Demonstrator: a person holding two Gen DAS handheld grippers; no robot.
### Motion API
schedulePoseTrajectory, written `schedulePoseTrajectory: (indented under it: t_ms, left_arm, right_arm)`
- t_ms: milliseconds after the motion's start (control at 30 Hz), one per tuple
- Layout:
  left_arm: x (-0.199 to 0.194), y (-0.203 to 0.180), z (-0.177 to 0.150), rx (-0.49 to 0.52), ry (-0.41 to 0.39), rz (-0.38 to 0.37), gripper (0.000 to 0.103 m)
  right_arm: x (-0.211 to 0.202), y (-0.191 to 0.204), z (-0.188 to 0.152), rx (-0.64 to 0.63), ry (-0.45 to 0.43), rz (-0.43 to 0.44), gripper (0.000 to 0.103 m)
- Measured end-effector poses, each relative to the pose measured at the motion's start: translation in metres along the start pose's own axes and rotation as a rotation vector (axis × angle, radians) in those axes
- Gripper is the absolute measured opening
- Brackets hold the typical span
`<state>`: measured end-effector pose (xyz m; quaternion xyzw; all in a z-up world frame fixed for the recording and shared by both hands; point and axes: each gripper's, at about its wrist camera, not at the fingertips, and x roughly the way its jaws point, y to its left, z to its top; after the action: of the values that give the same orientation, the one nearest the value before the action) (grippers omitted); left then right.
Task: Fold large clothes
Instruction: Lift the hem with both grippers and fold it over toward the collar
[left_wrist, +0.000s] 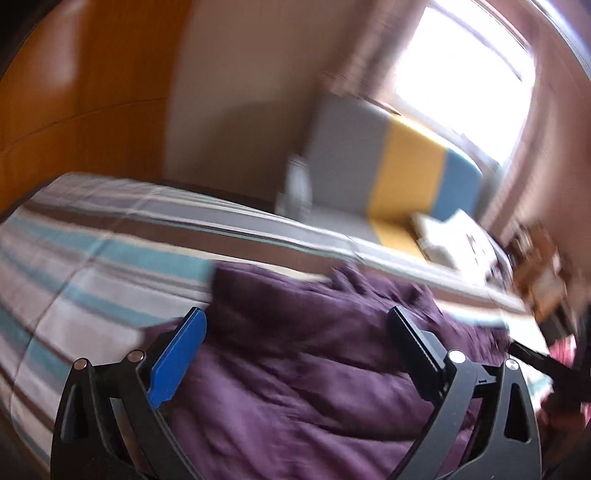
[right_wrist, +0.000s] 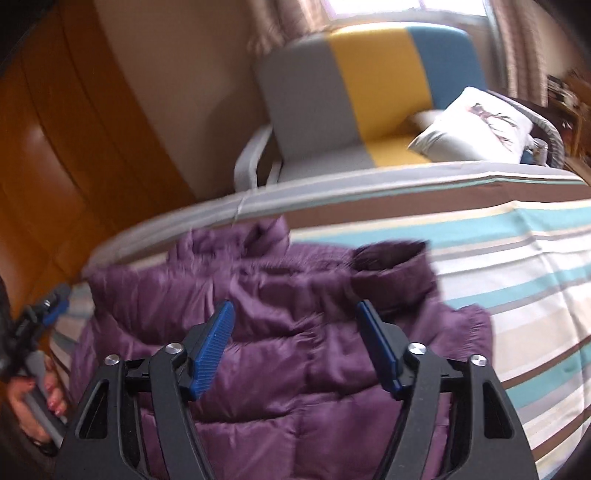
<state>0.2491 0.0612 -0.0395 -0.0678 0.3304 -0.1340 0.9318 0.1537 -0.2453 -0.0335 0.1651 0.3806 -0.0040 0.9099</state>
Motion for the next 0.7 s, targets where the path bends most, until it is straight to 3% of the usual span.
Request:
schedulePoseTrajectory:
  t_ms: [100, 167, 233, 267, 300, 333, 400, 600, 700]
  left_arm:
    - [0.017, -0.035, -0.005, 0.120, 0.062, -0.013, 0.084]
    - [0.035, -0.051, -0.012, 0.173, 0.121, 0.001, 0.081]
    - [0.048, -0.061, -0.018, 0.198, 0.164, 0.015, 0.077]
    - [0.059, -0.065, -0.023, 0.217, 0.203, 0.018, 0.062]
    - [0.062, -0.068, -0.028, 0.224, 0.224, 0.000, 0.030]
    - [0.065, -0.069, -0.031, 0.224, 0.241, -0.018, 0.021]
    - [0.061, -0.072, -0.030, 0.214, 0.244, -0.026, 0.003]
    - [0.036, -0.065, -0.007, 0.165, 0.165, -0.061, 0.001]
    - [0.043, -0.067, 0.002, 0.179, 0.160, -0.039, 0.001]
  right_arm:
    - [0.024, 0.011, 0.000, -0.023, 0.085, -0.030, 0.053]
    - [0.033, 0.010, -0.004, -0.011, 0.116, -0.045, 0.051]
    - [0.040, 0.008, -0.009, -0.005, 0.126, -0.062, 0.035]
    - [0.043, 0.007, -0.011, -0.010, 0.128, -0.074, 0.028]
    - [0.043, 0.006, -0.012, -0.016, 0.129, -0.078, 0.016]
    - [0.042, 0.004, -0.013, -0.018, 0.124, -0.070, 0.008]
    - [0.034, 0.004, -0.011, -0.023, 0.108, -0.061, 0.005]
    - [0.001, 0.015, 0.013, -0.068, 0.025, -0.039, 0.004]
    - [0.012, 0.016, 0.023, -0.094, 0.029, -0.055, 0.004]
